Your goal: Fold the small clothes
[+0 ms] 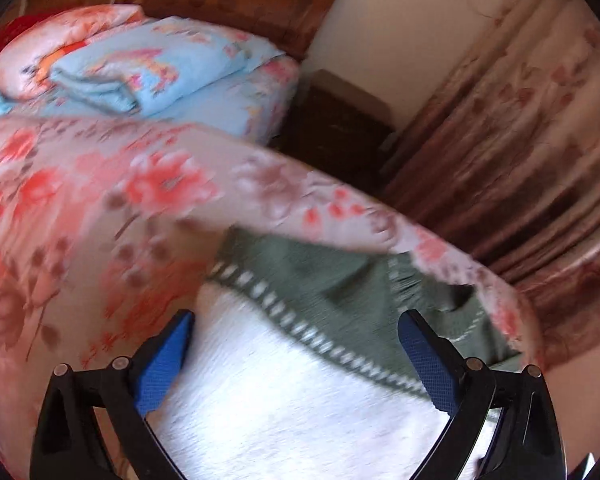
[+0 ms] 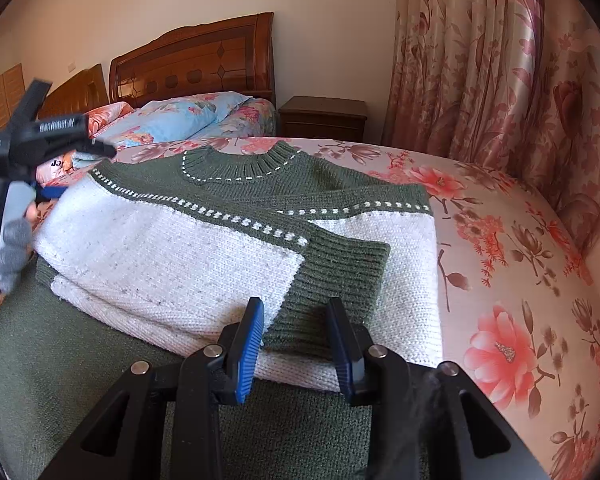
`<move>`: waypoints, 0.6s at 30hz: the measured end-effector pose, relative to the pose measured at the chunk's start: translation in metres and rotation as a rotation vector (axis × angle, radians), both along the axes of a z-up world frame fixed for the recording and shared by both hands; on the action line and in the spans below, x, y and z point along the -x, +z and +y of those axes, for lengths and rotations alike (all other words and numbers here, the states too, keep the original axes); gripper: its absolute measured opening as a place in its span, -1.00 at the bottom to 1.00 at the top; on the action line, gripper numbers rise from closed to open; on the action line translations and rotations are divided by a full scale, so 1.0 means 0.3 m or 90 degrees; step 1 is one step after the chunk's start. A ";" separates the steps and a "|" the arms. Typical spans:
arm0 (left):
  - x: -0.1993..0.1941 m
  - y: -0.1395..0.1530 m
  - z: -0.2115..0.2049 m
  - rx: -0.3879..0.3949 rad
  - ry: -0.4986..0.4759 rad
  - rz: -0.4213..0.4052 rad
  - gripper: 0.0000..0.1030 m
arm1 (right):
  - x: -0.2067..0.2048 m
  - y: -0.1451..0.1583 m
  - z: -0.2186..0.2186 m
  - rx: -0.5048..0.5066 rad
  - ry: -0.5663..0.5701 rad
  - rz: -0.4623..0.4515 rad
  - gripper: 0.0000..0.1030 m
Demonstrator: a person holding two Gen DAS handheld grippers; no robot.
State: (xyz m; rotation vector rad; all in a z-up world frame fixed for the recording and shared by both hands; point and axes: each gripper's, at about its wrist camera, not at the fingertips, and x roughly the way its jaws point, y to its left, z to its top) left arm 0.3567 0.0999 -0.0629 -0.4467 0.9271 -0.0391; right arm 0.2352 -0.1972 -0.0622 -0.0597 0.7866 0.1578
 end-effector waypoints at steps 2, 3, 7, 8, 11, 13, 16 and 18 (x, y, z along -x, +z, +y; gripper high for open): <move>-0.045 0.021 -0.041 -0.025 -0.018 -0.004 1.00 | 0.000 0.001 0.000 -0.001 0.000 0.000 -0.36; -0.062 0.033 -0.063 -0.055 -0.020 -0.008 1.00 | 0.000 0.001 0.000 -0.001 0.000 0.000 -0.36; -0.067 0.097 -0.128 -0.149 0.013 -0.069 1.00 | 0.001 0.000 0.001 -0.001 0.000 0.000 -0.36; -0.067 0.101 -0.156 -0.124 -0.022 -0.080 1.00 | 0.000 0.000 0.000 -0.002 0.000 0.000 -0.36; -0.106 0.055 -0.209 -0.103 -0.093 -0.047 1.00 | -0.001 0.001 -0.002 -0.005 0.000 0.001 -0.36; -0.164 -0.027 -0.218 -0.113 -0.114 0.018 1.00 | 0.000 0.001 -0.002 -0.005 0.000 0.001 -0.36; -0.202 -0.085 -0.190 -0.137 -0.104 0.036 1.00 | -0.001 0.002 -0.002 -0.007 0.001 0.001 -0.36; -0.218 -0.086 -0.175 -0.143 -0.089 0.051 1.00 | 0.000 0.001 0.000 -0.004 0.001 0.000 -0.36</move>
